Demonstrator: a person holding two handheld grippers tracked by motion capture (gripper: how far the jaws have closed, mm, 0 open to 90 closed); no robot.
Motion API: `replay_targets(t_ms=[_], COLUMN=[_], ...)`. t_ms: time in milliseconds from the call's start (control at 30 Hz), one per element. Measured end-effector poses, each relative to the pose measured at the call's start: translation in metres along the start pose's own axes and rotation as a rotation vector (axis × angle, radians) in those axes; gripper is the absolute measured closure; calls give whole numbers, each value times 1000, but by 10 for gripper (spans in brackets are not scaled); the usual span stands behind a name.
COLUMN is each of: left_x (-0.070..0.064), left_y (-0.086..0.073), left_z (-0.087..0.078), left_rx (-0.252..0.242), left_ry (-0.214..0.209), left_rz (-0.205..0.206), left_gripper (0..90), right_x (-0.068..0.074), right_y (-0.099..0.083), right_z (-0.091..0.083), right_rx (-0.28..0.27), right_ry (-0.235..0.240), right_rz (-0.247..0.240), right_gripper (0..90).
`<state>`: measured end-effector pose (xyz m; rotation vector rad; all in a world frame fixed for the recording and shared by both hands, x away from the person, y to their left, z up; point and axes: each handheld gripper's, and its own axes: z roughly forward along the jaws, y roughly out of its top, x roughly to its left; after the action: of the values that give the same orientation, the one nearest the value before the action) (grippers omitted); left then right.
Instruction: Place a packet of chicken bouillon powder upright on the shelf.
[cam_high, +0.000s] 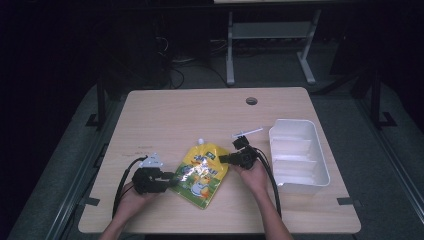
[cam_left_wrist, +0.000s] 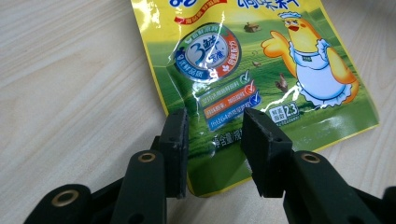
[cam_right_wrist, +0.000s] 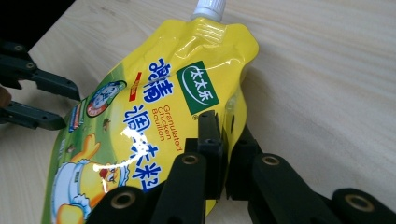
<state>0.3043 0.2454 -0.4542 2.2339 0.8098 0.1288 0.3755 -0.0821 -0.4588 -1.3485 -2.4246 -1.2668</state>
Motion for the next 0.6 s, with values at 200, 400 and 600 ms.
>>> replay_targets(t_ms=[200,400,600], left_x=[-2,4,11], left_y=[4,4,2], left_z=[-13,-28,-32], left_rx=[-96,-203,-233], left_ry=[-5,-26,-62], left_rz=[-9,-70,-111], left_gripper=[521,337,225], right_x=[10,30,55], right_y=[4,11,17], right_z=[-15,-34,-53], right_rx=[-69,-122,-160], right_ry=[45,68,84], right_rz=[-32,-113,-218], right_gripper=[889,891,892])
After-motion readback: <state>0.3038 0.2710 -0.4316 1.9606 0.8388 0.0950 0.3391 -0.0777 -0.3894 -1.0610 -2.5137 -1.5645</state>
